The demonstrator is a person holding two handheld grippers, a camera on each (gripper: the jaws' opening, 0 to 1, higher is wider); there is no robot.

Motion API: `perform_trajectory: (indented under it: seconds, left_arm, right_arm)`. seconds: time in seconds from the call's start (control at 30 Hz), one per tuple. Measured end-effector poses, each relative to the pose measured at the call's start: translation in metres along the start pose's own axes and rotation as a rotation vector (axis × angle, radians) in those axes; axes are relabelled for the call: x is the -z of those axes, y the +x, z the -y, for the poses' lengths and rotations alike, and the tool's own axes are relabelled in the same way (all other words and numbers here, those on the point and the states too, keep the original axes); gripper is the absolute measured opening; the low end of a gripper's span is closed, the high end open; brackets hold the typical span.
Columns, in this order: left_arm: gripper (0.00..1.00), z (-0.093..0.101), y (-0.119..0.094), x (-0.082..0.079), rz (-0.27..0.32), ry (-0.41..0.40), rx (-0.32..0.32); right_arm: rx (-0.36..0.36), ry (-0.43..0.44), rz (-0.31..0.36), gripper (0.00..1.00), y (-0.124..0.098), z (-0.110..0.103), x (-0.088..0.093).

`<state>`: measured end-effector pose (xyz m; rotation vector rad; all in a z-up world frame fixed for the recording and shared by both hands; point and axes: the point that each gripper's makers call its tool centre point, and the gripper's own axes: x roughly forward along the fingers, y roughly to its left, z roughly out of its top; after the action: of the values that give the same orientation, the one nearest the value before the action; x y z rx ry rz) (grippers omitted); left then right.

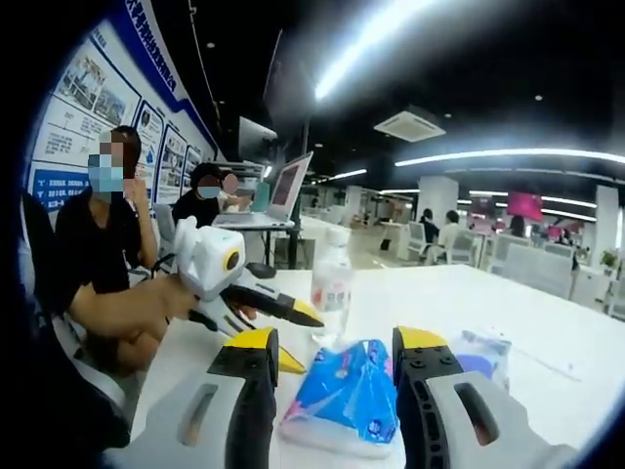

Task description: Arrange the tabletop items into an orderly group along one side of the table until the central work area is clear of visible clutter.

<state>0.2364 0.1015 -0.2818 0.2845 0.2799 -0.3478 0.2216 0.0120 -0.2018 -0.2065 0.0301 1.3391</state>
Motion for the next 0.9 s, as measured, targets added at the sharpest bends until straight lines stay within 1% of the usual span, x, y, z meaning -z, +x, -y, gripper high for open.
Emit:
perform_trajectory:
  seconds: [0.13, 0.23, 0.33, 0.4, 0.57, 0.63, 0.67, 0.7, 0.73, 0.8, 0.83, 0.9]
  left_arm:
    - [0.46, -0.001, 0.001, 0.001, -0.004, -0.003, 0.004]
    - [0.46, -0.002, 0.001, 0.002, -0.006, -0.004, 0.003]
    - [0.46, -0.002, 0.002, 0.004, -0.009, -0.010, 0.008]
    - [0.46, -0.002, 0.004, 0.006, -0.013, -0.011, 0.011]
    - [0.46, -0.003, 0.004, 0.009, -0.017, -0.015, 0.009]
    - [0.46, -0.002, 0.005, 0.009, -0.018, -0.014, 0.010]
    - [0.46, -0.002, 0.005, 0.009, -0.018, -0.012, 0.010]
    - [0.46, -0.003, 0.005, 0.009, -0.019, -0.012, 0.010]
    - [0.46, -0.003, 0.005, 0.009, -0.018, -0.013, 0.009]
    - [0.46, -0.003, 0.006, 0.009, -0.020, -0.013, 0.009]
    - [0.46, -0.004, 0.006, 0.009, -0.019, -0.015, 0.007]
    - [0.46, -0.003, 0.006, 0.009, -0.020, -0.012, 0.010]
  right_arm:
    - [-0.005, -0.004, -0.017, 0.45, -0.003, 0.007, 0.006]
    - [-0.012, 0.000, -0.024, 0.45, -0.004, 0.005, 0.012]
    - [-0.021, -0.017, -0.053, 0.45, -0.004, 0.005, 0.020]
    - [-0.027, -0.019, -0.061, 0.44, -0.005, 0.003, 0.024]
    - [-0.035, -0.026, -0.073, 0.43, -0.006, 0.000, 0.030]
    - [-0.039, -0.033, -0.081, 0.41, -0.005, -0.004, 0.033]
    - [-0.036, -0.040, -0.086, 0.40, -0.006, -0.003, 0.033]
    - [-0.015, -0.084, -0.085, 0.38, -0.007, 0.001, 0.031]
    - [-0.009, -0.089, -0.089, 0.38, -0.008, 0.001, 0.030]
    - [-0.037, -0.071, -0.093, 0.39, -0.007, -0.003, 0.030]
    - [-0.037, -0.077, -0.095, 0.39, -0.007, -0.004, 0.030]
    - [-0.029, -0.120, -0.118, 0.40, -0.008, -0.002, 0.029]
